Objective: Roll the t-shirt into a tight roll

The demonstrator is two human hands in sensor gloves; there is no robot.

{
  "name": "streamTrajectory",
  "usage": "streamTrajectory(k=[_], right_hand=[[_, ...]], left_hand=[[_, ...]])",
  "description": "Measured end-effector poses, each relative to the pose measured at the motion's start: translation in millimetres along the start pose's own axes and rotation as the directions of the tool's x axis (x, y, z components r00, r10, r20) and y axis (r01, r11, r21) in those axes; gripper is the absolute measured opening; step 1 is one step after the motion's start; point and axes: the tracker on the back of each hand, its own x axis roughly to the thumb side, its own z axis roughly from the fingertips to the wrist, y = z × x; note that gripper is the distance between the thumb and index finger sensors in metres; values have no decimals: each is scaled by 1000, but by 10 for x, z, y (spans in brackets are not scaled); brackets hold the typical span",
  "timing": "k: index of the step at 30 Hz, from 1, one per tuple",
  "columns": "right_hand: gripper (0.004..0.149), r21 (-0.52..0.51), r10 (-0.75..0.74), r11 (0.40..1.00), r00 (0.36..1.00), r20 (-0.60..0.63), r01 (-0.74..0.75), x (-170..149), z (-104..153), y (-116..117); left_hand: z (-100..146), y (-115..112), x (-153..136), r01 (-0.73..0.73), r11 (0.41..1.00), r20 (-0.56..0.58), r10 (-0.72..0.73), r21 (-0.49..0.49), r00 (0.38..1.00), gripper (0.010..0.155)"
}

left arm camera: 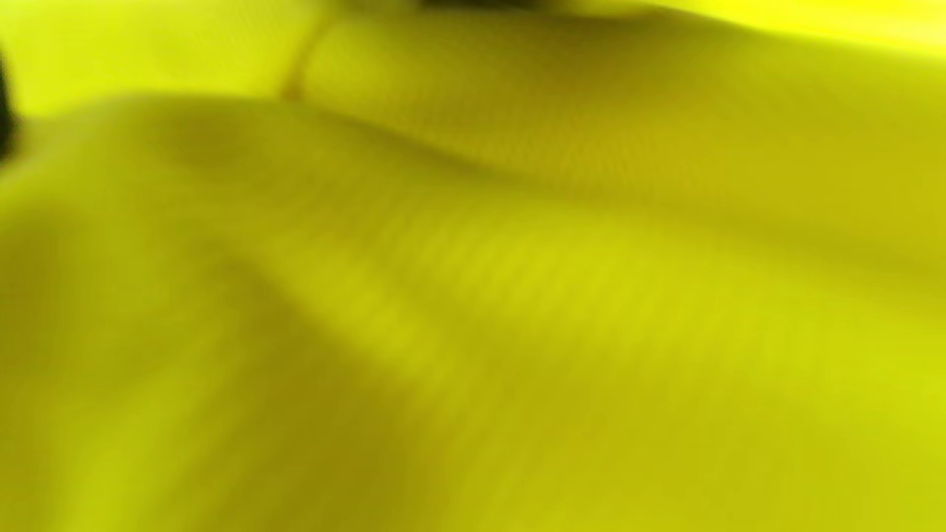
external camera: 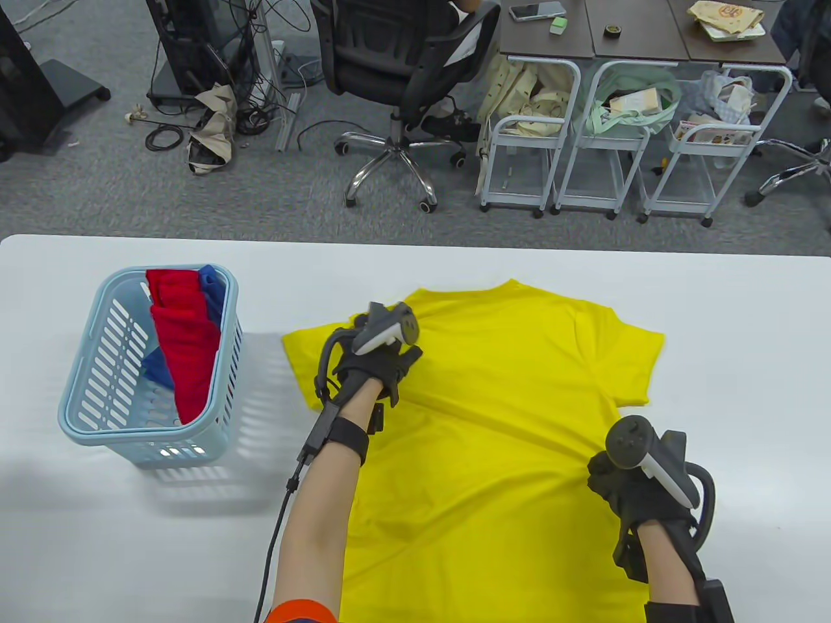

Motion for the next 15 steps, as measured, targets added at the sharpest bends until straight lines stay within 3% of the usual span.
streamTrajectory(k=[1, 3, 4, 7, 11, 14, 15], right_hand=[[42, 0, 0, 1000, 1000, 2, 0, 1, -5, 1], [42, -2, -4, 1000, 1000, 4, 4, 6, -18, -5], [42, -3, -1, 1000, 1000, 6, 1, 16, -24, -8], [46, -7, 16, 1000, 1000, 11, -15, 52, -13, 0], [54, 5, 12, 1000, 1000, 24, -12, 75, -2, 19], [70, 28, 24, 999, 999, 42, -25, 118, -11, 83], [75, 38, 34, 999, 998, 50, -36, 141, -17, 114]], left_hand=[[19, 22, -142, -152, 988, -38, 152, -4, 988, 77], [133, 56, -254, -196, 976, -39, 201, 98, 979, 77], [216, 73, -271, -99, 979, -28, 105, 176, 994, 77], [486, 97, -204, 191, 947, -26, -190, 260, 981, 77], [756, -17, -85, 336, 929, 115, -354, 154, 928, 75], [644, -187, -48, 483, 874, 163, -469, -58, 868, 77], [566, -209, -47, 501, 863, 148, -488, -65, 860, 80]])
